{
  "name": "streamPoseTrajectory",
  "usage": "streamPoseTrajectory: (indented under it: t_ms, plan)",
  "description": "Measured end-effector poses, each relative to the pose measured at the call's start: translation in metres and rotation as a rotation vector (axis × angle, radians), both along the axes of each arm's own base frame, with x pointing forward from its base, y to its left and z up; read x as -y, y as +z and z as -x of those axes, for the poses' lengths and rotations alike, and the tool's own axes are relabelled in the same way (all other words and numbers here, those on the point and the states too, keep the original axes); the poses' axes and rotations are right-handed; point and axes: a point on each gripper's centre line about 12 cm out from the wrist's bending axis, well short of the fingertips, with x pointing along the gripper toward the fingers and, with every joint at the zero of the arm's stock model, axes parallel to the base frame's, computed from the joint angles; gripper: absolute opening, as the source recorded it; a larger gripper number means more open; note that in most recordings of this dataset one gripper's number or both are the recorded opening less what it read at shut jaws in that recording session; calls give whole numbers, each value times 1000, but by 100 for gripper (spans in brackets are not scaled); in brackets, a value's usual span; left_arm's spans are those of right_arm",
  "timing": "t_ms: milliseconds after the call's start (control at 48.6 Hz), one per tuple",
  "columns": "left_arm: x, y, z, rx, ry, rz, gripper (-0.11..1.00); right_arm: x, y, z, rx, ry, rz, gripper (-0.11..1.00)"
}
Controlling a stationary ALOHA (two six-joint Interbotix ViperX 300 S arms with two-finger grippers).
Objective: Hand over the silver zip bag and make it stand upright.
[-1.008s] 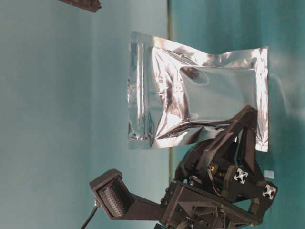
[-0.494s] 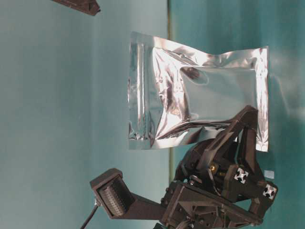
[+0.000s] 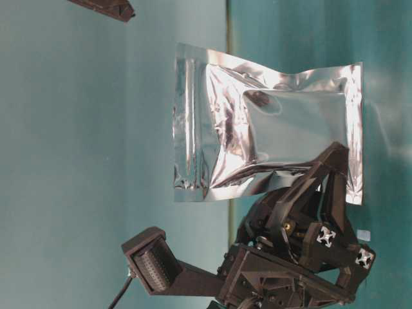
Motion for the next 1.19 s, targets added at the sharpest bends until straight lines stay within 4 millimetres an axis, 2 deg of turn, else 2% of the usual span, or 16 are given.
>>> streamPoseTrajectory:
  t_ms: [1194]
  plan:
    - [0, 0, 0, -15, -1, -1, 28, 0, -1, 0, -1, -1, -3, 85]
